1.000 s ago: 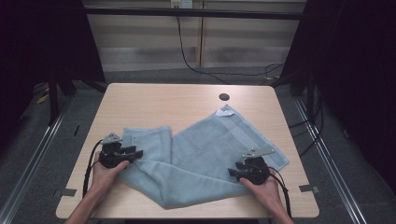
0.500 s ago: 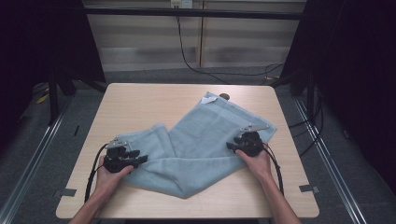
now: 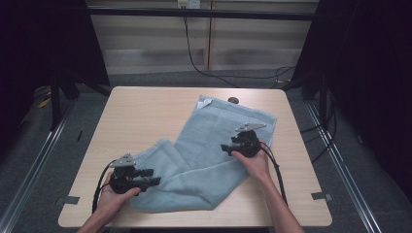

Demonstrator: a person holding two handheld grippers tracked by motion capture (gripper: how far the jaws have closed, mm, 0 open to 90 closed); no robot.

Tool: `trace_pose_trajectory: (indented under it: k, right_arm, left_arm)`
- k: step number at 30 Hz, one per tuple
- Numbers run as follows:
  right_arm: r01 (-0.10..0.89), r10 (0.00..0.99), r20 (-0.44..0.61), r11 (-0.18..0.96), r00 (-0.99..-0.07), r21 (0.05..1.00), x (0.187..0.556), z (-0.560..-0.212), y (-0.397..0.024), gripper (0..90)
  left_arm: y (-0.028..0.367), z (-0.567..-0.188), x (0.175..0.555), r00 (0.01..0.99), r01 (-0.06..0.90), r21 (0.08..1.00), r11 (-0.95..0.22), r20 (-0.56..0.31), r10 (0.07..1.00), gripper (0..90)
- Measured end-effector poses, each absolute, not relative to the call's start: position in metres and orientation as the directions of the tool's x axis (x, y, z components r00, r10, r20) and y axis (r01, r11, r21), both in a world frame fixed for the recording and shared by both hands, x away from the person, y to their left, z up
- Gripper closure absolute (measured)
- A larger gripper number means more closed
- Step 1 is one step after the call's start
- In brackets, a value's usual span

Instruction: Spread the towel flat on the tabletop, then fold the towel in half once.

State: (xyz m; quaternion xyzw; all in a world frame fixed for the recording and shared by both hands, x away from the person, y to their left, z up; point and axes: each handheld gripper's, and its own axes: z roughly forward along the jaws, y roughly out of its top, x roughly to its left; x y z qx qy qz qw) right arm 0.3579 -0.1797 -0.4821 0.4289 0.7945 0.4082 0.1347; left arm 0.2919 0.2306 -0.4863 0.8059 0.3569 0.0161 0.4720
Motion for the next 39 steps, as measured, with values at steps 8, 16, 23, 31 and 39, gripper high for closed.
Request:
trace_pose_trajectory:
  k: [8,16,23,31,39]
  right_arm:
    - [0.509,0.617,0.201,0.377,-0.761,0.774,0.335,-0.472,-0.103,48.5]
    - [0.493,0.467,0.288,0.411,-0.836,0.767,0.330,-0.473,-0.036,52.9]
    - [0.466,0.361,0.315,0.488,-0.878,0.738,0.316,-0.491,-0.001,46.8]
    - [0.408,0.293,0.291,0.534,-0.911,0.740,0.303,-0.490,-0.003,50.7]
    - [0.407,0.365,0.239,0.506,-0.900,0.760,0.298,-0.487,-0.020,89.0]
  left_arm:
    - [0.270,-0.485,0.316,0.631,0.590,0.792,-0.157,-0.331,0.702,50.0]
    - [0.285,-0.498,0.333,0.595,0.605,0.774,-0.189,-0.282,0.752,55.6]
    - [0.279,-0.509,0.336,0.588,0.624,0.750,-0.220,-0.265,0.764,58.1]
    - [0.281,-0.510,0.337,0.570,0.636,0.749,-0.187,-0.292,0.768,58.9]
    - [0.288,-0.499,0.332,0.566,0.588,0.802,-0.102,-0.318,0.761,52.4]
